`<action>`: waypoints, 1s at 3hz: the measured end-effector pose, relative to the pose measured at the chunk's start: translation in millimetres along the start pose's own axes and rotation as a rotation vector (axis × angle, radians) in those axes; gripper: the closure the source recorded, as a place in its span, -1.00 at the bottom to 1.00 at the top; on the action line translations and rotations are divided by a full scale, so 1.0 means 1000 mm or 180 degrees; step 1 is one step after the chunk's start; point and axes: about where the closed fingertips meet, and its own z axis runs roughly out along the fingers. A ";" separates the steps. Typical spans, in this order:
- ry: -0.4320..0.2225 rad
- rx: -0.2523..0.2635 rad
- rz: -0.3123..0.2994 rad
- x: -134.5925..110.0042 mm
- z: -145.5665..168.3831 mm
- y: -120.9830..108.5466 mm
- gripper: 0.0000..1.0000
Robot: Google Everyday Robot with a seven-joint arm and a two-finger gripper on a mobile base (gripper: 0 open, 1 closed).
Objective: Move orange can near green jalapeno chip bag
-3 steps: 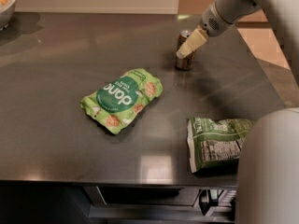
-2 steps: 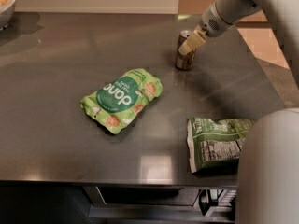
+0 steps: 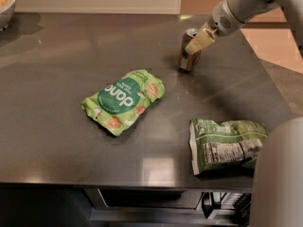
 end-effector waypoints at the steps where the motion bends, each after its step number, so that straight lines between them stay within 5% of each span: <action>1: 0.0024 -0.0113 -0.0085 0.003 -0.033 0.024 1.00; 3: 0.0304 -0.0367 -0.0110 0.027 -0.083 0.079 1.00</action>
Offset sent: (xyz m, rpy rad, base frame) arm -0.1305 -0.0358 0.0600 -0.0882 0.1328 0.1074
